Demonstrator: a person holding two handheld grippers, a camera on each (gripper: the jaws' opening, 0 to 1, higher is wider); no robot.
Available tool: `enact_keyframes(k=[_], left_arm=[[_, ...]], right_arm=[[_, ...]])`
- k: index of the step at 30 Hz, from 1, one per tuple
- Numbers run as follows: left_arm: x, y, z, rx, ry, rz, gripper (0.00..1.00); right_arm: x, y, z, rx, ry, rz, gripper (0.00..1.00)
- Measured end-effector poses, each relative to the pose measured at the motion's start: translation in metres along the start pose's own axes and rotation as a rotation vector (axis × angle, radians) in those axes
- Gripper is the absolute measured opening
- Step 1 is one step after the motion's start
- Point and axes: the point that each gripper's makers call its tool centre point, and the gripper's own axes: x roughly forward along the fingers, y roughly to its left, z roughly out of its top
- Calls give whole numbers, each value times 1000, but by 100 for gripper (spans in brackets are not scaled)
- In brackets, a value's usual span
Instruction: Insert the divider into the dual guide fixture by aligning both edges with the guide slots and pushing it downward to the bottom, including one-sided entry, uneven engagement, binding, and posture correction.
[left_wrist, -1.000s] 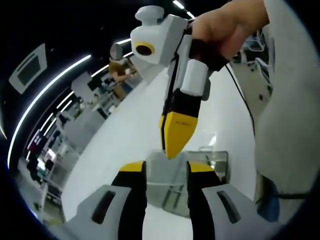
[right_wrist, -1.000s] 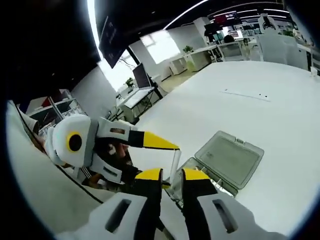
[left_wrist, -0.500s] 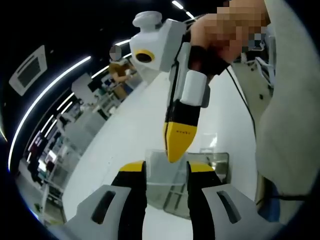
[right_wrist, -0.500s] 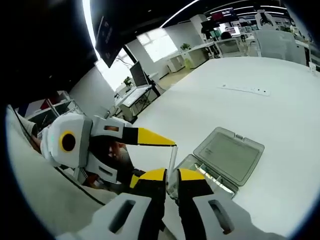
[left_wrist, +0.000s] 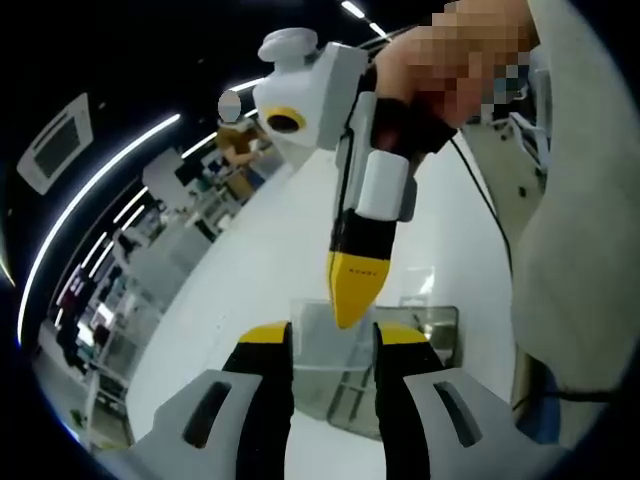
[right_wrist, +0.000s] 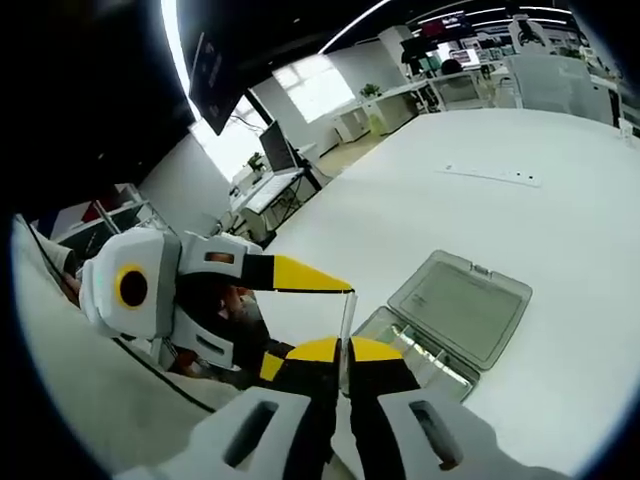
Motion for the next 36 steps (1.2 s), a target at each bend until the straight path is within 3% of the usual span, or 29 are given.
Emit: enact_keyframes(k=[36], left_arm=[[-2,0,1,10,-30,8,29]], right_arm=[[-5,0,0,35,-23,-7,0]])
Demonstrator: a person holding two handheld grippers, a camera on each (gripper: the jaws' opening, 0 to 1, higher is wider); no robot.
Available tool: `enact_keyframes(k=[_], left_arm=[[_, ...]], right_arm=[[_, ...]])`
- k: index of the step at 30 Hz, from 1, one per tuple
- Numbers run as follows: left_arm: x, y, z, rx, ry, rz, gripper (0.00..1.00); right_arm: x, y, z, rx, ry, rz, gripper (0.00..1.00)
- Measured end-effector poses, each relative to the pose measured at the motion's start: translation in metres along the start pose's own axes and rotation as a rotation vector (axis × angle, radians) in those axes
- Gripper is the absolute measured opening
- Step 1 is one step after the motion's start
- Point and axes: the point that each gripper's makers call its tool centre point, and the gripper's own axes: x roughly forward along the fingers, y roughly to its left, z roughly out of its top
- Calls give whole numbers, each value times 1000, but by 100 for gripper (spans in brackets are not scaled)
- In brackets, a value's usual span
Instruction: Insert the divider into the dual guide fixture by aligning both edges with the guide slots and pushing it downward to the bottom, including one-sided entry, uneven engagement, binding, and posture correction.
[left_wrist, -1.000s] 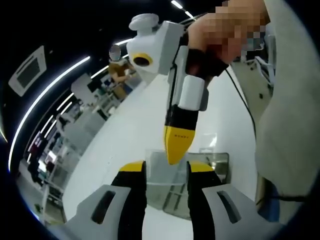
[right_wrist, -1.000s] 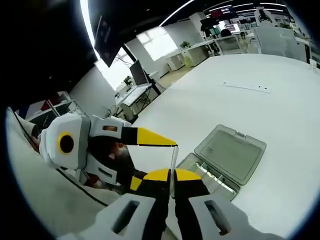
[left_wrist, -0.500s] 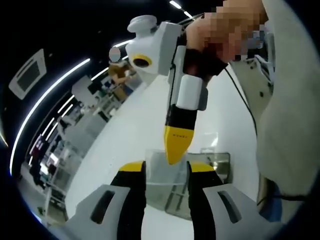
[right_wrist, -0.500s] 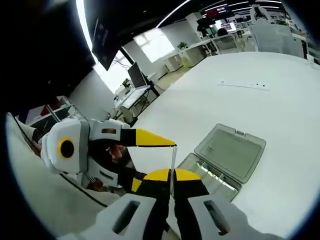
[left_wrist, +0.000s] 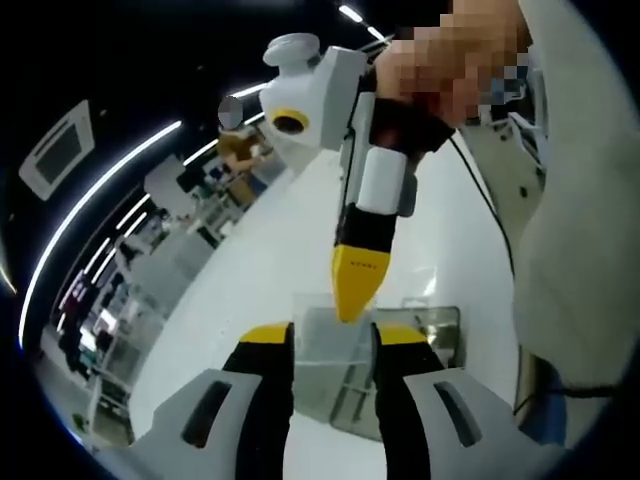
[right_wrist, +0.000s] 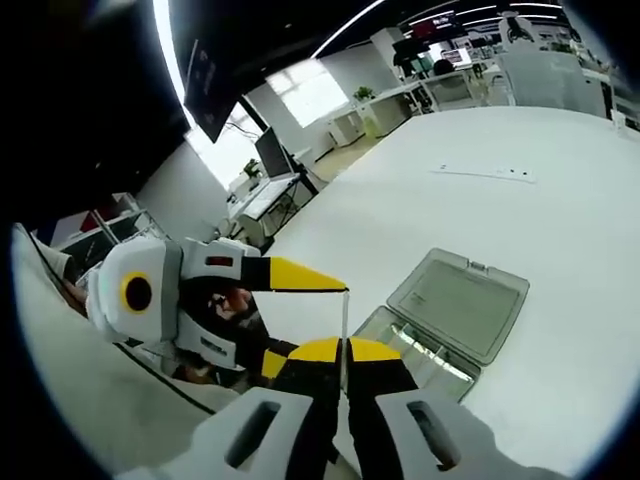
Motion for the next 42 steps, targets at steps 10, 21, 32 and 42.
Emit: enact_keyframes(k=[10,21,32,42], left_arm=[[-4,-3,-4,-71,-8,-19,30],[-12,6,-5,-225,-44,-67,29],[-19,9,-8,-308,-58,-152,28],[-20,5,2,-352,-76,-262,22]], right_arm=[[-3,2,-3,-49,-8,7,0],[-6,6,-9,-126,3,22,0],[-8,8,-12,-193,10,33,0],[-9,11,-19,-259,37,46,0]])
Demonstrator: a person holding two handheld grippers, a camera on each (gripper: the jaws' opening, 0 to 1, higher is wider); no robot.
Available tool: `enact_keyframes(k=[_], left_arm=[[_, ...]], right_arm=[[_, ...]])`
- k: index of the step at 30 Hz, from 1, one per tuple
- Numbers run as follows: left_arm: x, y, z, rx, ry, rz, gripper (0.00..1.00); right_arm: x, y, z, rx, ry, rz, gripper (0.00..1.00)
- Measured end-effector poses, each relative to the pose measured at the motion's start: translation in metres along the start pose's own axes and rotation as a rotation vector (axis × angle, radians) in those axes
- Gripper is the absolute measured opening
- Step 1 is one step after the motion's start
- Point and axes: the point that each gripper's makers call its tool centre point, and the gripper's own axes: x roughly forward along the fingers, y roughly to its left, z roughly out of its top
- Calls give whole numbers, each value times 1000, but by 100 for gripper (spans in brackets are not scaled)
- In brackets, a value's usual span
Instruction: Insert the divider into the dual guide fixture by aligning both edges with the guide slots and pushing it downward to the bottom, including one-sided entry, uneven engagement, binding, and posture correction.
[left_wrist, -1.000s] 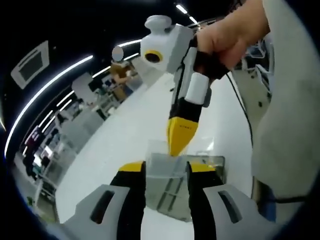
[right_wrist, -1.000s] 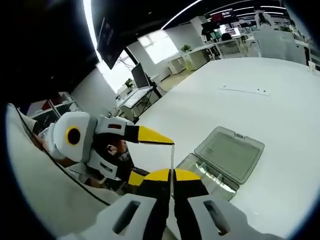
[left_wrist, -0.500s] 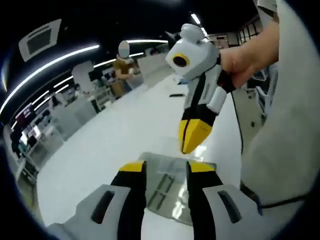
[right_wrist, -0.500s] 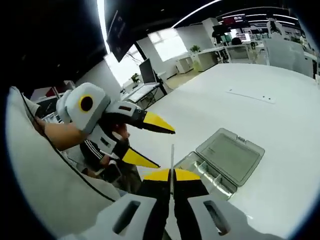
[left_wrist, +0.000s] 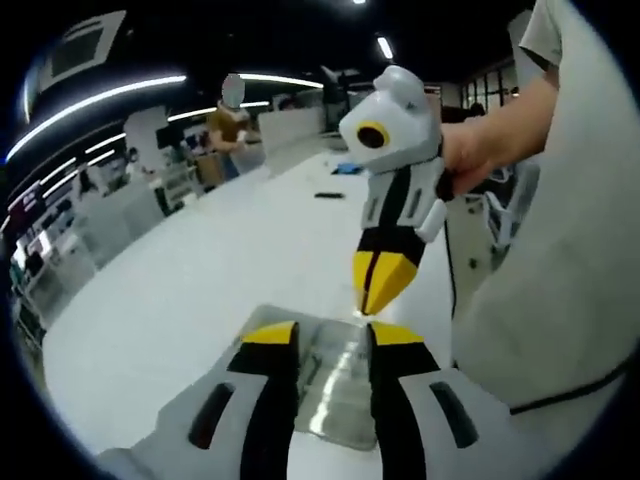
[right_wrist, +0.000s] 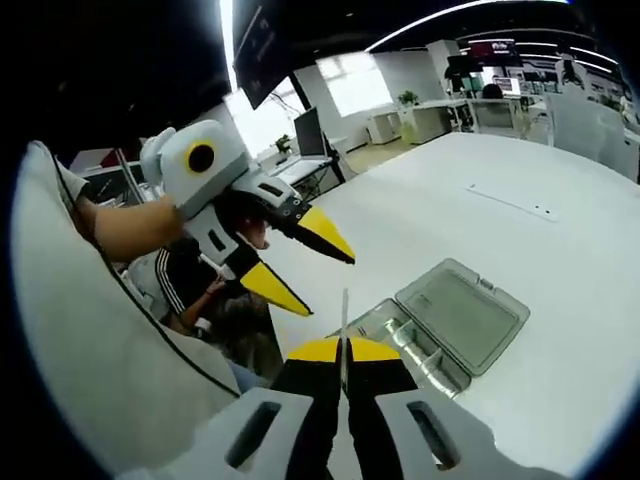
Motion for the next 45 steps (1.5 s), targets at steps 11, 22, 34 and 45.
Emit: enact_keyframes(k=[11,22,34,45], left_arm=[[2,-10,1,-1,27,-76,12],[3,-21,-2,3,60,-139,7],[4,-20,-12,10,96,-166,5],[5,-24,-18,-2,111,-195,3]], right_arm=[[0,4,-4,-90,24,4,0],[4,8,-7,-201,59,22,0],[5,13,-6,-260,56,41,0],[6,17,-9,-331,77,60,0]])
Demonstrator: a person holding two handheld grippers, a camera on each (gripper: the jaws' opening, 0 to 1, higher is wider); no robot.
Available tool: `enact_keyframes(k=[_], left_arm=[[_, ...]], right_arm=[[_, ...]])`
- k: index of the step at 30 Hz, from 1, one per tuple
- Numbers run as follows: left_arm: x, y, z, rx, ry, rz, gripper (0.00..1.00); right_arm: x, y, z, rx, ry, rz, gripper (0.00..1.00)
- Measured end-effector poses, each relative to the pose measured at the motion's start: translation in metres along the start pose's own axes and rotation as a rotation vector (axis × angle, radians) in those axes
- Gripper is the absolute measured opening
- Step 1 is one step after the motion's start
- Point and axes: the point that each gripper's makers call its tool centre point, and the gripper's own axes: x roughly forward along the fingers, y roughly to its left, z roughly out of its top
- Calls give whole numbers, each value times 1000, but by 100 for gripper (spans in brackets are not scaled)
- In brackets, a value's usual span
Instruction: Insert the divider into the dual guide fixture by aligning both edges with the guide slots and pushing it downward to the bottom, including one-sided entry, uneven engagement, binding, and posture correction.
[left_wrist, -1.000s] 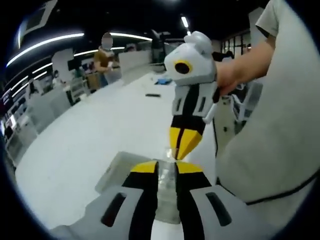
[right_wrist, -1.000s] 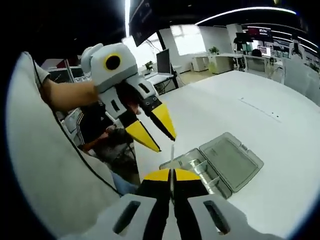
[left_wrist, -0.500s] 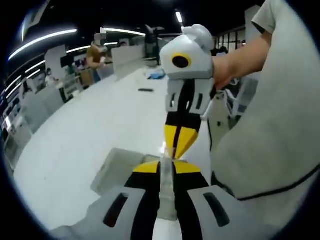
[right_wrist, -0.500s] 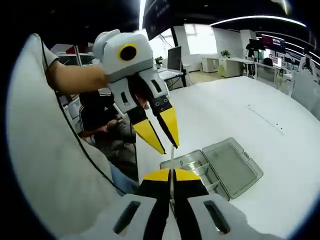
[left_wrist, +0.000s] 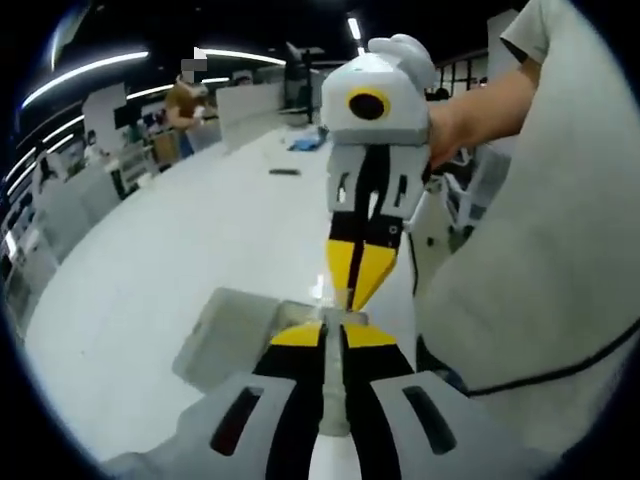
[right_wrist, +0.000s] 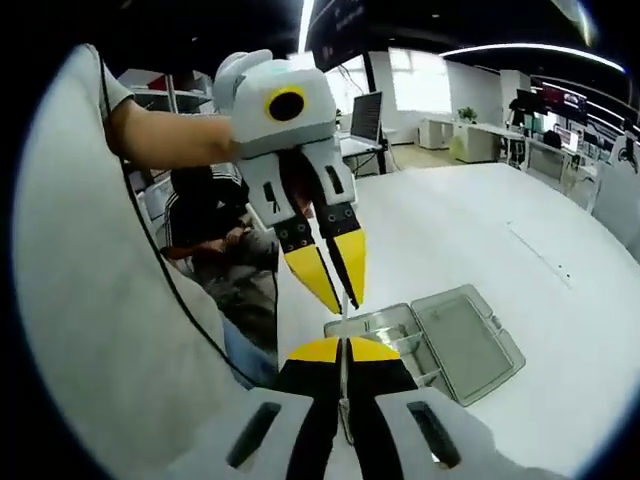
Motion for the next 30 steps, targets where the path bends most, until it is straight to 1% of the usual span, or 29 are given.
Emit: enact_keyframes(k=[7,12,19,30], left_arm=[[0,-3,-4,-30,7,-29,1],[0,-4,-5,-45,10,-45,0],[2,-7,-8,-88,24,-81,0],[7,-11,-11,-103,66,-109,0]], right_arm=[[2,2,-2,-43,16,13,0],[3,2,-3,-48,15,18,0],[4,5,-6,-57,18,24,0],[5,5,-12,-64,25,22,0]])
